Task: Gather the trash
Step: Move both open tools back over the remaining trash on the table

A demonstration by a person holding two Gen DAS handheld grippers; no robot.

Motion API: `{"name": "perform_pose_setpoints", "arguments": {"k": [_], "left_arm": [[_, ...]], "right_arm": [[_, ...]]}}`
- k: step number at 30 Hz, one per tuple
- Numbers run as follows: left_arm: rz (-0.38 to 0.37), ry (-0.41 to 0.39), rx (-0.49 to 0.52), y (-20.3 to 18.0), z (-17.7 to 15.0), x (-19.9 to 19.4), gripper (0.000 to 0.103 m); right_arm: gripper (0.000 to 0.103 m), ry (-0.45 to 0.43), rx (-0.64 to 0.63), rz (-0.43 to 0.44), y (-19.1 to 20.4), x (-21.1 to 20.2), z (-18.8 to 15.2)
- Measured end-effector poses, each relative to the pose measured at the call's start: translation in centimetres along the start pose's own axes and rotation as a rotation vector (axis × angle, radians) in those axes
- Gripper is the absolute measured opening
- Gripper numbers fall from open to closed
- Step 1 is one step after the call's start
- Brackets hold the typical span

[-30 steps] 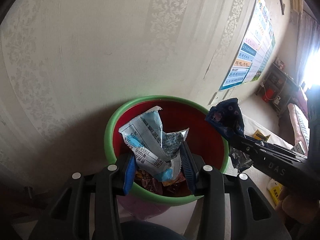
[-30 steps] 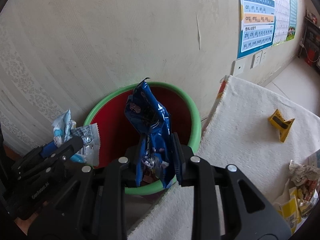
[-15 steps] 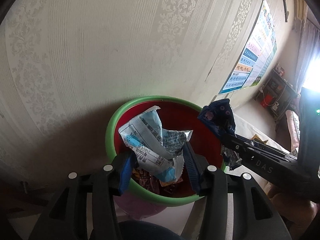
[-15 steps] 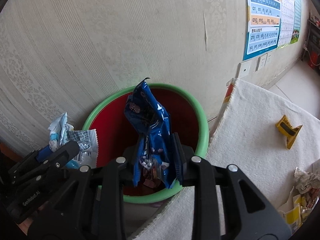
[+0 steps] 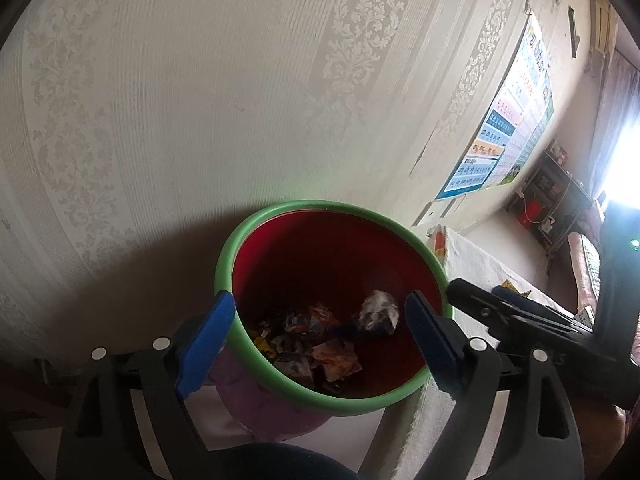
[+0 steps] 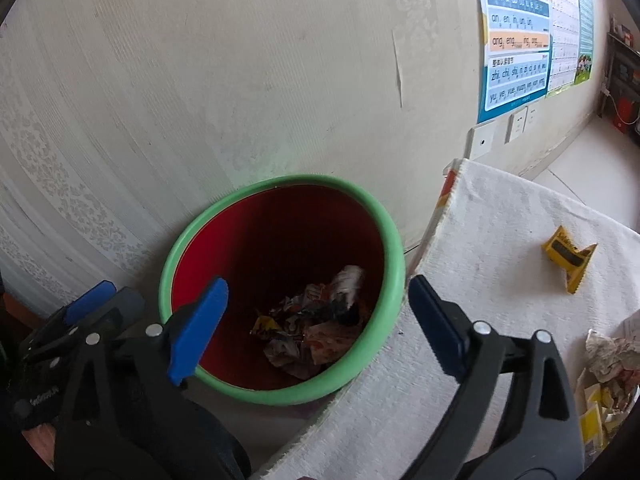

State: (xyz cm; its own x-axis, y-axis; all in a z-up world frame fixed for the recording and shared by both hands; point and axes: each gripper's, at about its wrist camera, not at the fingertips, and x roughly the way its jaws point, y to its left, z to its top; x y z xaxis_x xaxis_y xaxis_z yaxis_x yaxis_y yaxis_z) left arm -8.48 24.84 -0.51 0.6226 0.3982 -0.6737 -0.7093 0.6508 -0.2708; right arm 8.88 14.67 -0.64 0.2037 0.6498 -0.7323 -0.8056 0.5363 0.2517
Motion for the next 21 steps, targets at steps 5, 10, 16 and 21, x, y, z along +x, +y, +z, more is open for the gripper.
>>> {"name": "perform_pose_setpoints", "arguments": {"k": [5,10,16,21], "left_arm": [[0.011,0.004,0.023,-0.3,-0.1,-0.1,0.083],[0.034,0.004,0.067,-1.2,0.0,0.0,0.086],[0.045,-0.01,0.087,-1.6,0.2,-0.4,0.095],[0.018,0.049,0.11,-2.1,0.3,0.2,0.095]], "right_arm": [[0.094,0.004,0.008,-0.022,-0.7,-1.1,-0.6],[0.098,0.003,-0.013,-0.079,-1.7,-3.6,-2.8],[0.098,-0.015,-0.06,-0.161,-3.5,-7.6,-5.7],[0.098,-0.025,0.0,-0.183,-7.0,-11.7,-8.0]]}}
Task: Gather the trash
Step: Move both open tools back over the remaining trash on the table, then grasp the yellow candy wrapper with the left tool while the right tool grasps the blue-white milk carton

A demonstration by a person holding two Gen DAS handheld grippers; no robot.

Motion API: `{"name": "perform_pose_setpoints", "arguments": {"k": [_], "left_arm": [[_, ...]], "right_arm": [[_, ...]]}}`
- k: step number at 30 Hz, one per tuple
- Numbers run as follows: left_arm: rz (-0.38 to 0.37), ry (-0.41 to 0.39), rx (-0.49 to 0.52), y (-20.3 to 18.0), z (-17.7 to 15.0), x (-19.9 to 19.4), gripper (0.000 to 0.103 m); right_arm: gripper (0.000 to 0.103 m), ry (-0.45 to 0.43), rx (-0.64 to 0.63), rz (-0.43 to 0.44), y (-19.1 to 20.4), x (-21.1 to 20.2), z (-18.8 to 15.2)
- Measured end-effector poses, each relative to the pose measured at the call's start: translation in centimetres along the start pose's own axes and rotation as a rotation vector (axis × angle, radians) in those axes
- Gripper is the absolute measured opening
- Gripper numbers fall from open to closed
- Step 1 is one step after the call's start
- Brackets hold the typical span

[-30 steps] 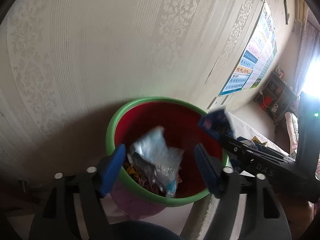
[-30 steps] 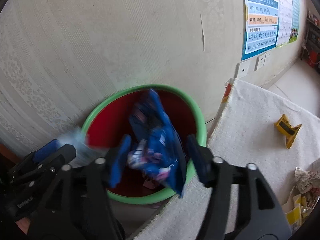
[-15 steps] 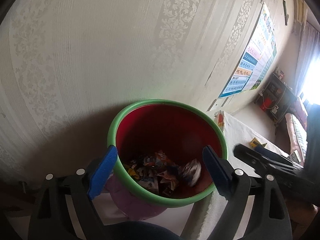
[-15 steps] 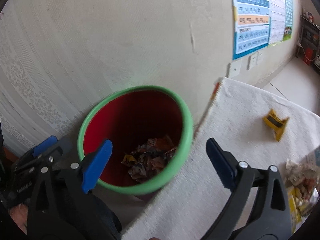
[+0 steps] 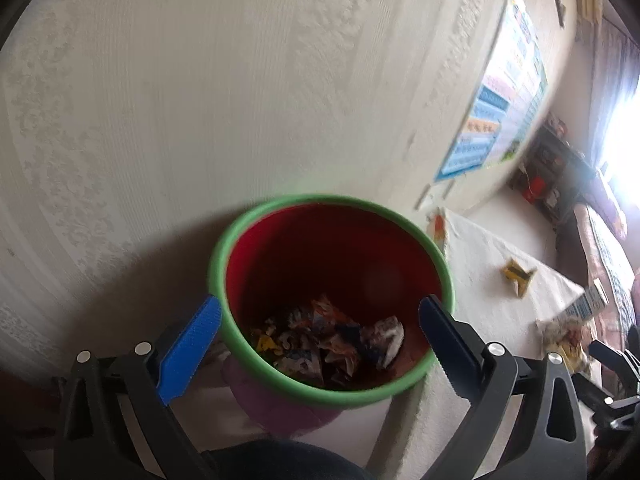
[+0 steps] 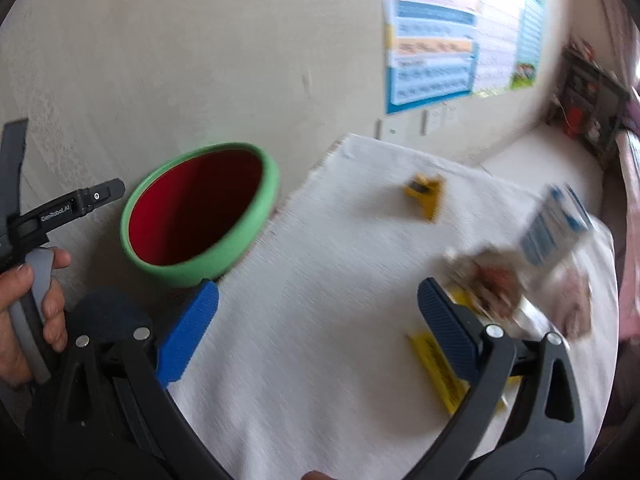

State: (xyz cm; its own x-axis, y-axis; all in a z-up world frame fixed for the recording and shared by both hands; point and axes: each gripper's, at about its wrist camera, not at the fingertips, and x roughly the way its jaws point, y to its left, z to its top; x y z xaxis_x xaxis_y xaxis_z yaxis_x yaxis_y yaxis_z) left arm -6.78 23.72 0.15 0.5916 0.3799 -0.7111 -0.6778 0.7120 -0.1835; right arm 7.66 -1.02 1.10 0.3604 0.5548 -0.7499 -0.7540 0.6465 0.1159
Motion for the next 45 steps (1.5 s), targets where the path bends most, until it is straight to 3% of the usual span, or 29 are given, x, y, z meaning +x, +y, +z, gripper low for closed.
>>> {"name": "perform_pose_setpoints", "arguments": {"k": [5,14,21,30,36,45], "left_arm": [[-0.045,0.033,0.096,-2.9,-0.4,-0.7,0.095],[-0.209,0.092,0.172,-11.0,-2.3,-1.1,0.095],[-0.284,0.127,0.255,-17.1,-3.5,-0.8,0.095],[-0.285,0.124,0.305,-19.3,-2.1,-0.8,0.095],[-0.279,0.169,0.4,-21.5,-1.3,1.0,0.095],[-0.335,0.281,0.359,-24.5,0.8,7.7,0.095]], "right_arm": [[0.098,-0.005,0.079,-0.05,-4.7,-3.3,-2.5],[0.098,-0.071,0.224,-0.166,-12.9,-7.9,-4.3],[0.098,-0.101,0.265,-0.19,-15.6,-9.2,-5.0],[0.098,-0.101,0.253,-0.174,-16.9,-7.3,-2.9],[0.098,-0.064,0.254,-0.187,-17.6,-4.0,-0.7],[0.097,-0.019,0.254,-0.215,-18.9,0.3,1.6]]}}
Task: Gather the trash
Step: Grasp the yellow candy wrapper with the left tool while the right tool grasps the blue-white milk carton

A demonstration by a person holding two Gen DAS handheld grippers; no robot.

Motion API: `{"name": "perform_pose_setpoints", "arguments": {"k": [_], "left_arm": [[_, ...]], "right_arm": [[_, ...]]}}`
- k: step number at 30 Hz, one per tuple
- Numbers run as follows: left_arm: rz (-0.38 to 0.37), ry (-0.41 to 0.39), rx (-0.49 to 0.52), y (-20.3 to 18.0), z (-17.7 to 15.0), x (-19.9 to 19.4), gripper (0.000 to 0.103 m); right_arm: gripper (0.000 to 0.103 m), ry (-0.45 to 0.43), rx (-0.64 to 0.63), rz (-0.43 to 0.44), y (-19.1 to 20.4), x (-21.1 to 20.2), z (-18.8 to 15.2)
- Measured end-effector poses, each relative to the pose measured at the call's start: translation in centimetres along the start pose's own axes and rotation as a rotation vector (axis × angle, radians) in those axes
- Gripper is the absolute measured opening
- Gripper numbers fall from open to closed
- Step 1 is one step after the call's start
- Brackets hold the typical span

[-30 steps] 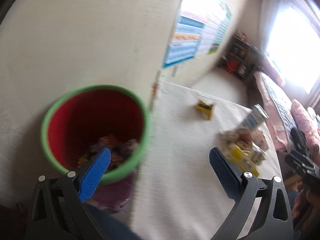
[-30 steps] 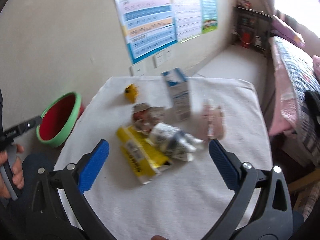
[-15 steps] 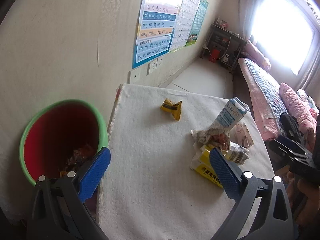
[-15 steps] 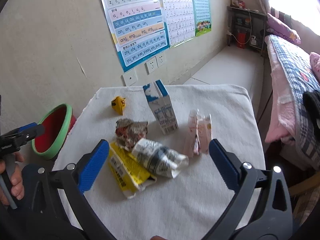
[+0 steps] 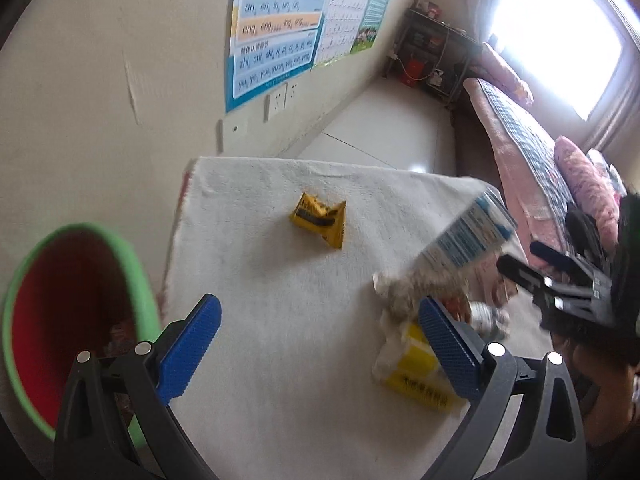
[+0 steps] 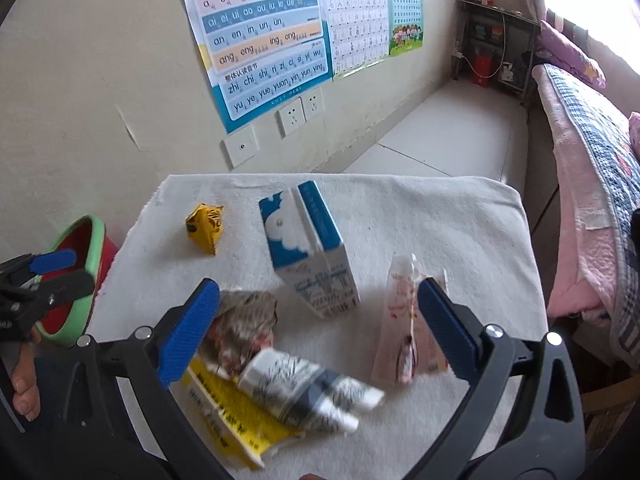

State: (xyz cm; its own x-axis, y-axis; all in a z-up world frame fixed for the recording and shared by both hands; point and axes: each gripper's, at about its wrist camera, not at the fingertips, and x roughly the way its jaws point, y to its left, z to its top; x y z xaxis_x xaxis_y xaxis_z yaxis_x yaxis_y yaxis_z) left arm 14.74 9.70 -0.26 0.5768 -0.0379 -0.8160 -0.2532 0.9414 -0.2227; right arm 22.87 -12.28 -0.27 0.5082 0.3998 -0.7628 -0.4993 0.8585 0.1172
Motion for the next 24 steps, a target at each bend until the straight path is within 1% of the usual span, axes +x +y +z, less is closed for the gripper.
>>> {"name": "perform_pose_setpoints", "arguments": {"k": [2,3,6,7,9,10,13,17,18,19,20,21,22,23,24], "left_arm": [[0.005,0.022,-0.005,0.1,1.0,1.7,0.094],[0.013,0.034,-0.004,-0.1,1.6,2.7,0.094],[0.025,0.062,0.008,-0.8,3.0,5.4,0.094],[0.023,0.068,0.008,-1.0,3.2,6.0,0.094],[0.014,0.093,0.002,-1.4,3.7,7.4,0.094],[0.024,0.101,0.004,-1.7,3.9,8.1,0.093],[0.035,0.116,0.023,-2.5,4.4,9.8,0.089],[0.081,0.144,0.019,-2.6,5.2,12.0,0.086],[0.096,0.148,0.015,-2.5,5.5,12.4,0.084],[0.103,0.152,0.009,-2.4,5.7,12.7,0.082],[0.101,0.164,-0.002,-2.3,5.8,13.1,0.077],[0.096,0.172,-0.01,-2.1,6.0,13.3,0.074],[0.093,0.179,-0.019,-2.0,6.1,13.6,0.068],[0.097,0.186,-0.018,-1.9,6.1,13.8,0.051],[0.113,0.194,-0.007,-1.9,6.0,14.1,0.044]], "right_arm": [[0.093,0.008,0.011,0.006,-0.1,0.7,0.4],[0.088,0.012,0.014,0.009,0.0,1.0,0.6],[0.084,0.02,0.016,0.001,0.0,1.8,1.2],[0.081,0.023,0.017,0.001,0.0,2.0,1.5],[0.08,0.035,0.012,-0.003,0.0,2.5,1.8],[0.078,0.04,0.01,-0.003,-0.1,2.6,1.9],[0.074,0.044,0.013,-0.005,-0.4,2.8,2.3],[0.07,0.055,0.009,-0.006,-0.9,3.2,2.7],[0.067,0.056,0.006,-0.005,-1.0,3.3,2.8],[0.063,0.06,0.001,-0.005,-1.1,3.4,2.9],[0.062,0.065,-0.003,-0.004,-1.1,3.6,3.0],[0.06,0.07,-0.006,-0.002,-1.2,3.8,3.0],[0.053,0.074,-0.007,-0.001,-1.3,4.0,3.0],[0.048,0.078,-0.009,0.002,-1.3,4.2,3.0],[0.045,0.081,-0.012,0.005,-1.3,4.3,3.0]]}}
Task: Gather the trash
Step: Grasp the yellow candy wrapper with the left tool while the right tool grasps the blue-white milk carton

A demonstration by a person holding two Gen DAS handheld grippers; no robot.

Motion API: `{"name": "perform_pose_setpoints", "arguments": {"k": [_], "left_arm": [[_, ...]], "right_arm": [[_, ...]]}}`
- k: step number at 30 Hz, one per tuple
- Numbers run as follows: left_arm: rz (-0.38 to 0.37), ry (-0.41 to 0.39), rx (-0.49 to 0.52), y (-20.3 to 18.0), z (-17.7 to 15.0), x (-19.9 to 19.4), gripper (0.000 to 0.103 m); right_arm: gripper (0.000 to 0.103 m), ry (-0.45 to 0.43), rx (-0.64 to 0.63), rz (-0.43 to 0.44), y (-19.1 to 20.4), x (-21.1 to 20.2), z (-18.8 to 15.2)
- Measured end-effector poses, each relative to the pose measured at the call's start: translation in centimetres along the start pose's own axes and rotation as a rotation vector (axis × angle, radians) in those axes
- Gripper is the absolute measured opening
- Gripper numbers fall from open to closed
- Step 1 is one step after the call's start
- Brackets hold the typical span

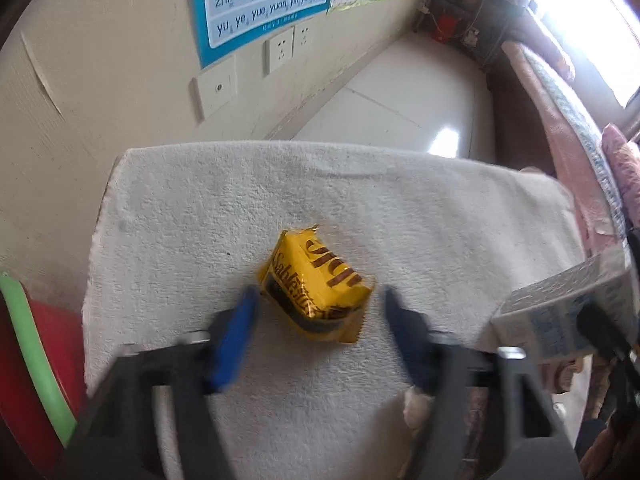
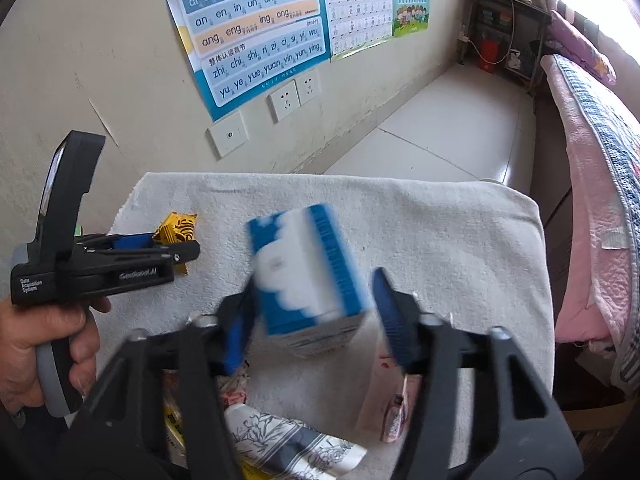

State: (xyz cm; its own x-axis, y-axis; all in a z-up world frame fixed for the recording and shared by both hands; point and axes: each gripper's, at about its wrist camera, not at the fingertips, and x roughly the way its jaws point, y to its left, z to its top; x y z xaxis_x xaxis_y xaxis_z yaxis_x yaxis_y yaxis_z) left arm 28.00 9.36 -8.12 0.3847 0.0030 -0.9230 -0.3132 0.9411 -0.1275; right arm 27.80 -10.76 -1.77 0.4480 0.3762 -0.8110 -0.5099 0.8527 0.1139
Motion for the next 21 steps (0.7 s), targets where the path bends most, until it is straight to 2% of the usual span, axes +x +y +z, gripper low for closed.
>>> {"name": "perform_pose_setpoints", "arguments": {"k": [1,2,4,6,21], "left_arm": [[0.001,-0.005,0.006,0.0,-0.1,0.0,0.04],[-0.012,-0.007,0.003,0.1,-0.2,-0.1,0.033],[-0.053,-0.011,-0.024,0.6,-0.5,-0.5,0.028],[-0.06,-0.036,-0.031,0.8,-1.0,-1.5,0.022],[-0.059,-0.194,0.021,1.4,-6.2,-11.2,0.022]], "right_arm": [[0.045,-0.003,-0.004,0.0,0.0,0.0,0.0],[0.044,-0.006,-0.007,0.002,0.1,0.0,-0.2],[0.043,-0.01,-0.013,0.007,0.2,-0.1,-0.4],[0.043,-0.02,-0.025,0.006,0.4,-0.6,-0.8],[0.043,-0.11,-0.056,0.025,2.5,-7.1,-1.6]]}}
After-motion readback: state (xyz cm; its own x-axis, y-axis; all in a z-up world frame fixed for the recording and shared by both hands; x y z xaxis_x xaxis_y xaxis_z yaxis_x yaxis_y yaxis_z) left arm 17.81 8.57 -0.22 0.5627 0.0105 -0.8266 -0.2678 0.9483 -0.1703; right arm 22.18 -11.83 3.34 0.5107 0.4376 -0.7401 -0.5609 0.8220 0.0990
